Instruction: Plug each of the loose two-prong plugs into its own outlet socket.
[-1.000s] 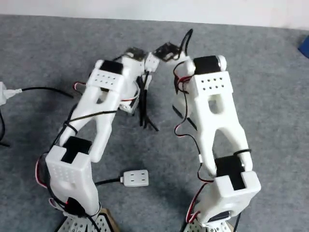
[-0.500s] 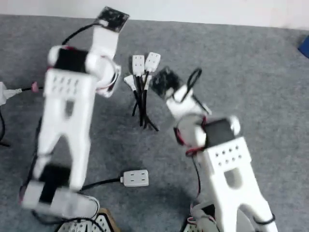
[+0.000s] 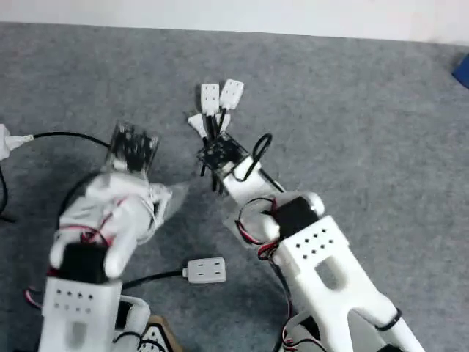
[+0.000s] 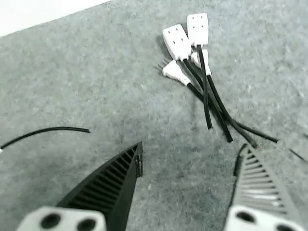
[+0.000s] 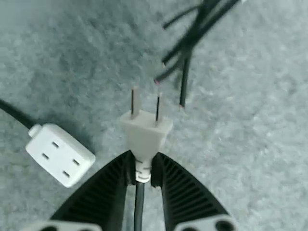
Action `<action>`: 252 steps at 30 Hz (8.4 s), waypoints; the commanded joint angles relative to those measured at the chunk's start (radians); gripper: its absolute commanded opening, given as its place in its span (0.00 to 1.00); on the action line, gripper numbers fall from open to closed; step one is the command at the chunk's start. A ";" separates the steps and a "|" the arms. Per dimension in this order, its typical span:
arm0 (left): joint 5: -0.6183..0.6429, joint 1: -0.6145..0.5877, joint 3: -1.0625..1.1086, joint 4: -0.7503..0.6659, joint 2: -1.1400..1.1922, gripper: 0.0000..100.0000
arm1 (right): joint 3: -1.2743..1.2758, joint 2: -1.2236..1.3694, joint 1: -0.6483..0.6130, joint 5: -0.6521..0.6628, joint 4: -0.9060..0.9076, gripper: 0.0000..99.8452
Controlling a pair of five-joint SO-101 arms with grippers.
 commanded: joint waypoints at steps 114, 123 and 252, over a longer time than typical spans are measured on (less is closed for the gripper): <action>0.087 -0.163 0.242 -0.259 -0.081 0.32 | -0.191 0.274 -0.242 -0.258 0.249 0.01; 0.087 -0.160 0.242 -0.262 -0.081 0.32 | -0.191 0.274 -0.249 -0.253 0.277 0.01; -1.059 0.561 -0.180 0.025 0.935 0.32 | 0.274 -0.061 0.576 -0.101 -0.108 0.31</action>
